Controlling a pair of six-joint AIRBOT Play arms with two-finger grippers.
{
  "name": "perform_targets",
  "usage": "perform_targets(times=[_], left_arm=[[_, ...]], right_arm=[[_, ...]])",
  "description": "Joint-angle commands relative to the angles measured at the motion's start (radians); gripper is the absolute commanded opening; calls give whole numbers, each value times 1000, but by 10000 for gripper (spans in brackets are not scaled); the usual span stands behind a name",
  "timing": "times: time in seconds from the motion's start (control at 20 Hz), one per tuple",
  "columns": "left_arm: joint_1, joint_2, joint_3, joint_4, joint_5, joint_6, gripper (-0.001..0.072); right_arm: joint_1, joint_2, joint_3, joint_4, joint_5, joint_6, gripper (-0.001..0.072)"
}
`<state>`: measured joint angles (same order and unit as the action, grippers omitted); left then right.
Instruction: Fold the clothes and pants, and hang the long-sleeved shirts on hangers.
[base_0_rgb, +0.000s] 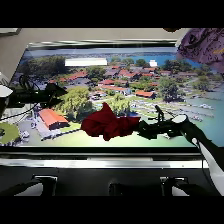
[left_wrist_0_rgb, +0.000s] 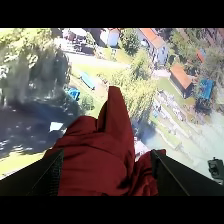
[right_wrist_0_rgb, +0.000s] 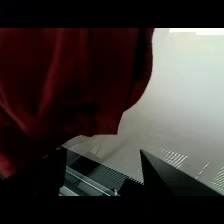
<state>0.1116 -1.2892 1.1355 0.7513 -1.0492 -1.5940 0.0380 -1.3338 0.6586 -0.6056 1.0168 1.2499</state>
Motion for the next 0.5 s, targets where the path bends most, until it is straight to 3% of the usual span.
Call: perform_targets(times=[0.0,0.2,0.25,0.35,0.45], left_arm=[[6,1,1,1,-5,2,610],[6,1,1,24,0,1,611],[6,1,0,34,2,1,611],[6,1,-2,39,3,1,611],[5,-7,-2,45,-6,1,612]], right_arm=[[80,-62,-11,77,-86,-48,532],[87,-105,-10,161,-132,-75,488],[87,-118,-10,190,-131,-92,399],[87,-124,-10,218,-105,-121,20],[84,-103,-10,211,-93,-140,24]])
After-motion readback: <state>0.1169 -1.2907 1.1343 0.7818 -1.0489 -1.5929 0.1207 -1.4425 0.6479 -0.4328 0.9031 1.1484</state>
